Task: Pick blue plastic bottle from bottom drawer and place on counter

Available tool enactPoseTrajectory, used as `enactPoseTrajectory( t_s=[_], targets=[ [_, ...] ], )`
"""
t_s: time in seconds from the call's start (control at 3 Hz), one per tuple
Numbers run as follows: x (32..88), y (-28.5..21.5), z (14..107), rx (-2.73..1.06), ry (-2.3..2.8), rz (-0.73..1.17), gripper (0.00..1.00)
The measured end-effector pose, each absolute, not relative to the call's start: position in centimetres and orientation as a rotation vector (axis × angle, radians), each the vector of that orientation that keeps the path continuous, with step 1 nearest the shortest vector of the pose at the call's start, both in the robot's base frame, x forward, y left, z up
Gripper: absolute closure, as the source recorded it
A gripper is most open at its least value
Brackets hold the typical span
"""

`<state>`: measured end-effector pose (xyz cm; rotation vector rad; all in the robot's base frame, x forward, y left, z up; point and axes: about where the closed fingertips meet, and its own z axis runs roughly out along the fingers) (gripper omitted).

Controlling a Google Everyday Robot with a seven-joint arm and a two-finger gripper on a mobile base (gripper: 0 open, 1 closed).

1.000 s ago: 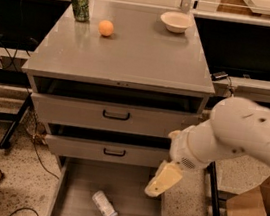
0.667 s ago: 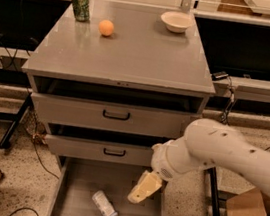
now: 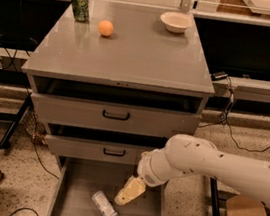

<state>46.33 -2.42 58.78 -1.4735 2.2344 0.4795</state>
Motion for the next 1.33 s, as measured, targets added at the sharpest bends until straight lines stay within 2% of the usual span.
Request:
enactPoseTrajectory(
  t_s=[0.67, 1.33],
  targets=[
    [46.3, -4.1, 54.3, -1.344, 2.268, 0.483, 0.0],
    [47.2, -7.2, 42.3, -1.121, 2.256, 0.503, 0.0]
  ],
)
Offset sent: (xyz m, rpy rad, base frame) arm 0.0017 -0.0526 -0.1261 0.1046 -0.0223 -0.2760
